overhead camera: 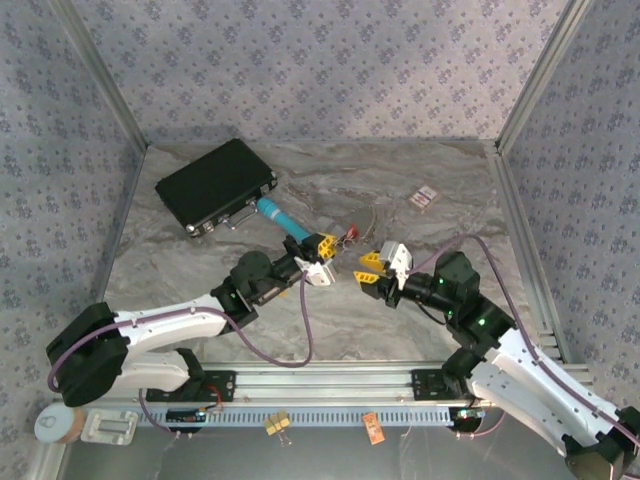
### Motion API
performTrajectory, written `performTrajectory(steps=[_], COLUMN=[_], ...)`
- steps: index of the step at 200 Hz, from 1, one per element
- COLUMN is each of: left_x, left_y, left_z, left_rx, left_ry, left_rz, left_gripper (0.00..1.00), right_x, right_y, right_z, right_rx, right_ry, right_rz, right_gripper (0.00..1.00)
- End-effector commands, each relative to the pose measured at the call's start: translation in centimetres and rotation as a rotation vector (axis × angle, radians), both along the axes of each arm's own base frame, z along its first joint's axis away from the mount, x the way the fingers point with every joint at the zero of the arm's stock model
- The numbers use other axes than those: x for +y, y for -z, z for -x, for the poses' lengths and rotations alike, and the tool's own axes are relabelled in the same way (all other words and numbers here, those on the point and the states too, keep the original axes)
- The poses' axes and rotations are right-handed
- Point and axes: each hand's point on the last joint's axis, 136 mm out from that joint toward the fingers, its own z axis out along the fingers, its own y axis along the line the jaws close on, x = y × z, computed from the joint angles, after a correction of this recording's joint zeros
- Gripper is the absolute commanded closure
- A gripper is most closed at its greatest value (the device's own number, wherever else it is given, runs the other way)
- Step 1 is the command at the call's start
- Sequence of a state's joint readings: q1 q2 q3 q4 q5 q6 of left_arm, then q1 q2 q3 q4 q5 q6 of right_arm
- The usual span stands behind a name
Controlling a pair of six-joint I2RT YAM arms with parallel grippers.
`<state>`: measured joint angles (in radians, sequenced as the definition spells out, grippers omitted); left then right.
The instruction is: Put the keys on the keyring
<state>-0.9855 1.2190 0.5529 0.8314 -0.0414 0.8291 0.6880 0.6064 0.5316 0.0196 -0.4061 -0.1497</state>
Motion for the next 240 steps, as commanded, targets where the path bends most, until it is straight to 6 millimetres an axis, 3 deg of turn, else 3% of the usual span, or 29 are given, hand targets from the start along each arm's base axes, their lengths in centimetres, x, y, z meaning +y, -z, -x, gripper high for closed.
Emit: performTrajectory(steps=[1, 108, 240], left_x=[0.1, 0.0, -0.1], left_y=[-3.0, -3.1, -2.9], left_z=[0.8, 1.7, 1.7], left_rx=[-0.079, -0.081, -0.077], left_ry=[0.039, 0.084, 0.086], left_rz=[0.087, 0.082, 0.07], left_gripper=[1.0, 1.0, 1.0], right_x=[-0.1, -1.3, -1.8], right_y=[-1.2, -3.4, -3.7], right_z=[-0.1, -0.4, -0.8], right_rx=[-0.062, -0.139, -0.153], right_ry=[0.015, 0.089, 0.141], right_rz=[-0.031, -0.076, -0.068], right_gripper=[0.71, 0.68, 0.65])
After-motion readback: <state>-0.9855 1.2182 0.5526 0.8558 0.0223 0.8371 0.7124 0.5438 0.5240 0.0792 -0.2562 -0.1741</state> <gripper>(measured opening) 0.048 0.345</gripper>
